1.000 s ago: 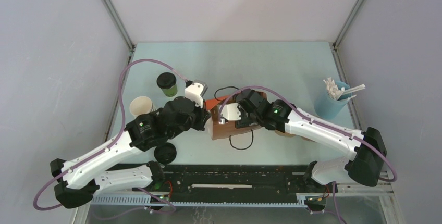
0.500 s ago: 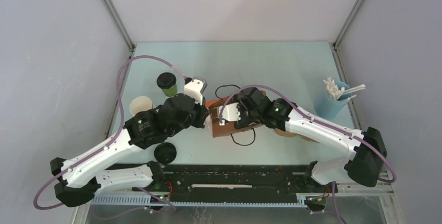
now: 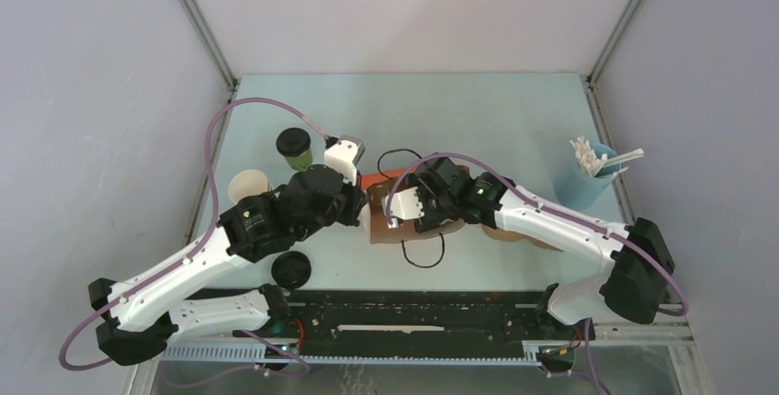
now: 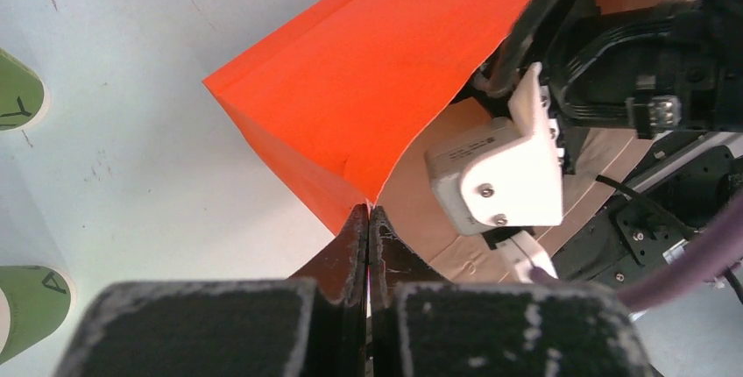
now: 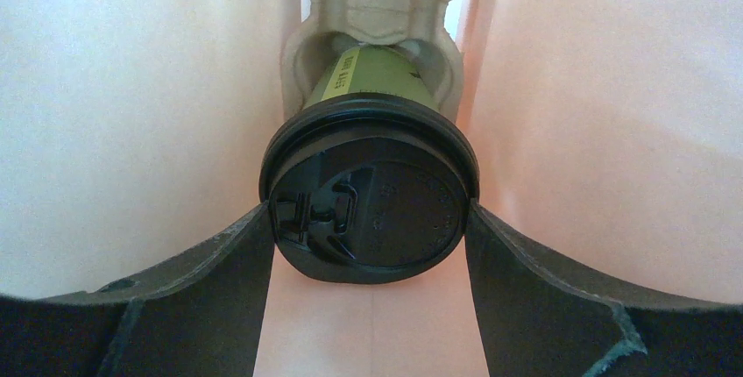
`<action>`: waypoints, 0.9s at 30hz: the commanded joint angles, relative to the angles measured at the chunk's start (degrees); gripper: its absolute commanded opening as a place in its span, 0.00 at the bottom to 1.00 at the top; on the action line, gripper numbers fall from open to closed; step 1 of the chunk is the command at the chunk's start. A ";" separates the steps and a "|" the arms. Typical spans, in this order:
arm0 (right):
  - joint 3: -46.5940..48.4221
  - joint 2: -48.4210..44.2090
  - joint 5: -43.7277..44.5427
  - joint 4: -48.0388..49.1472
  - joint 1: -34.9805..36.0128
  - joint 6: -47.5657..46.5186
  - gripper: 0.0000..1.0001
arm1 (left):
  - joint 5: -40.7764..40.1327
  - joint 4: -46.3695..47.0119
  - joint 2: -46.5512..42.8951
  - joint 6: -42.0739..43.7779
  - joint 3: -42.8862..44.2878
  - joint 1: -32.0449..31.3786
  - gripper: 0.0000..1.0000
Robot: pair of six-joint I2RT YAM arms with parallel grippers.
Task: Pack the takeout coffee
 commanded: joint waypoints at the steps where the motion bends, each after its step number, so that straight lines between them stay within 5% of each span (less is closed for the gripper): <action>1: -1.76 0.96 3.72 4.16 0.36 -0.60 0.56 | -0.22 0.66 0.16 0.78 2.87 0.34 0.00; 16: -1.73 3.86 3.68 9.50 0.38 -0.91 0.58 | -0.83 -1.47 0.61 -0.58 3.98 2.54 0.02; 27: 0.35 1.64 7.36 6.14 2.77 3.27 0.58 | 7.65 -3.96 2.52 -2.09 8.19 7.42 0.00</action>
